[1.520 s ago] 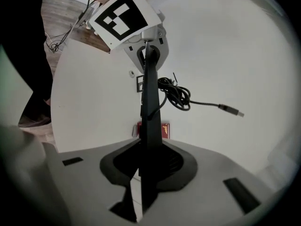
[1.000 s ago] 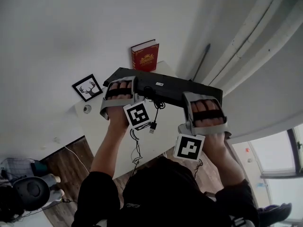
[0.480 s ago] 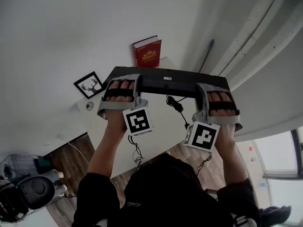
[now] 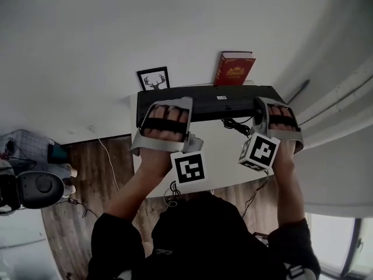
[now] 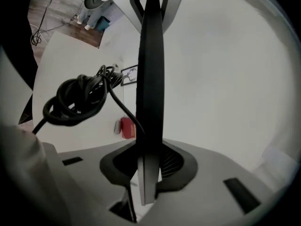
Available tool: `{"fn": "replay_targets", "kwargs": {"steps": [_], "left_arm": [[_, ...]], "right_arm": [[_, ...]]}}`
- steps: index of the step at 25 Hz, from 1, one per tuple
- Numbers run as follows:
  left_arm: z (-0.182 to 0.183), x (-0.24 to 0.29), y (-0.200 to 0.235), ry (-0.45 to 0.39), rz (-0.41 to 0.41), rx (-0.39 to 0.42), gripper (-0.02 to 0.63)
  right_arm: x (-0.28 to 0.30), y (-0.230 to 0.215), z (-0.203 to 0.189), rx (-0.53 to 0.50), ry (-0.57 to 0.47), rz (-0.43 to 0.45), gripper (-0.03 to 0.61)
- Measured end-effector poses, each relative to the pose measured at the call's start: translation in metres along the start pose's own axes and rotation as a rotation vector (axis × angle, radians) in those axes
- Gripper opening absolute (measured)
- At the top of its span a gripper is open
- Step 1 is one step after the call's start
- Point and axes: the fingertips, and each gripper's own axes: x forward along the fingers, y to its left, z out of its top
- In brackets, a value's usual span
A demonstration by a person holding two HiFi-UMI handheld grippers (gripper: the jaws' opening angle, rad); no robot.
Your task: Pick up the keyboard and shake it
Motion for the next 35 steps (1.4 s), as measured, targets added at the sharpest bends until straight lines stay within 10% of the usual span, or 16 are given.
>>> {"fn": "replay_targets", "kwargs": {"steps": [7,18,35], "left_arm": [[-0.081,-0.044,0.0,0.305,-0.008,0.02,0.083],[-0.143,-0.066,-0.014,0.506,-0.018,-0.036,0.083],[-0.143,-0.03,-0.011,0.305,-0.033,-0.162,0.075]], "right_arm": [[0.016,-0.018,0.102,-0.064,-0.196,-0.01,0.097],[0.025,-0.031,0.186,-0.07,-0.322,-0.025,0.096],[-0.029,-0.033,0.135,-0.119,-0.211,-0.058,0.095]]}}
